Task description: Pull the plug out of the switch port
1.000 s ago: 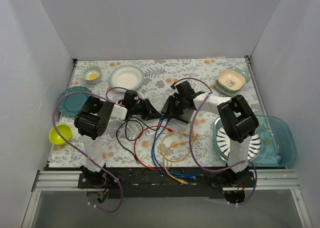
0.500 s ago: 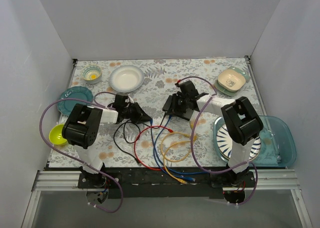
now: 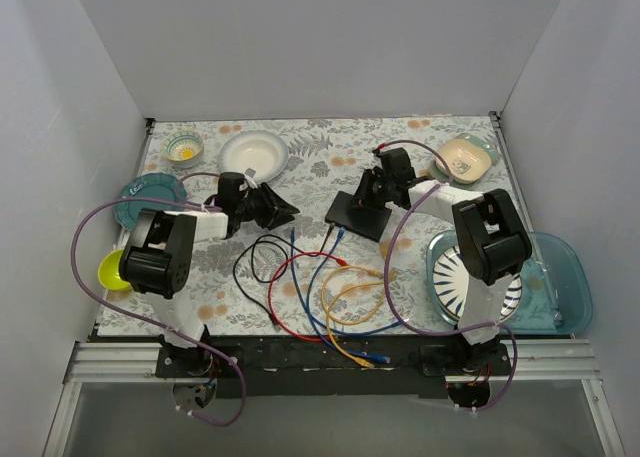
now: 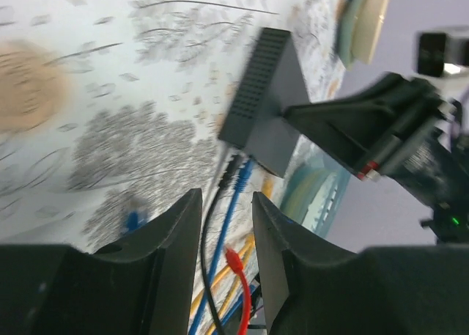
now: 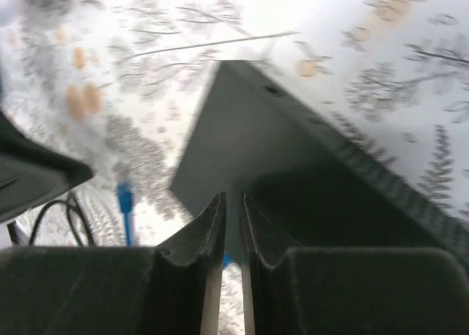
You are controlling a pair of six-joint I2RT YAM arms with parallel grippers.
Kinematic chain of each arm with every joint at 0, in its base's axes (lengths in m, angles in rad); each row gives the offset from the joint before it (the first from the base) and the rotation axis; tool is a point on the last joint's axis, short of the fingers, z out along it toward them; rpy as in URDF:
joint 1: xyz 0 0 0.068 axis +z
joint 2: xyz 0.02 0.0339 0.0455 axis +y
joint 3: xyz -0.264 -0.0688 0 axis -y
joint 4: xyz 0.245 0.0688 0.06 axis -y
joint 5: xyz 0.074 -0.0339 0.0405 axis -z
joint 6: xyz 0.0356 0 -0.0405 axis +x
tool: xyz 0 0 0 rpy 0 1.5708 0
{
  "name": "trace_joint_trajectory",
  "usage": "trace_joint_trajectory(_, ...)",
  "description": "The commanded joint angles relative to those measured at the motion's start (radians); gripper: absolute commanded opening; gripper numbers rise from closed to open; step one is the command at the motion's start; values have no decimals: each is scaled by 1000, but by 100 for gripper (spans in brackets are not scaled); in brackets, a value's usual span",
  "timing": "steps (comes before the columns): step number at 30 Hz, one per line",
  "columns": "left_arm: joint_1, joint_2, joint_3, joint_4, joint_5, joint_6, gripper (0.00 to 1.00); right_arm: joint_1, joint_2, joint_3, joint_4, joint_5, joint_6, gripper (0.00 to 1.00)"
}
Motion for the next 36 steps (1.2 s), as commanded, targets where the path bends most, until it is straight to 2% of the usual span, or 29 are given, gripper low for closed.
trace_joint_trajectory(1,-56,76,83,109,170,2,33,-11,60,18,-49,-47,28,19)
trace_joint_trajectory(9,-185,205,227,6,160,103,33,-11,65,-12,-25,-58,31,17)
trace_joint_trajectory(17,-188,266,208,-37,131,155,33,-11,63,-28,-26,-67,23,17)
trace_joint_trajectory(23,-188,277,219,-58,56,149,33,-13,69,-20,-29,-72,19,17)
trace_joint_trajectory(36,-190,360,282,-37,34,111,30,-11,78,-12,-40,-75,4,17)
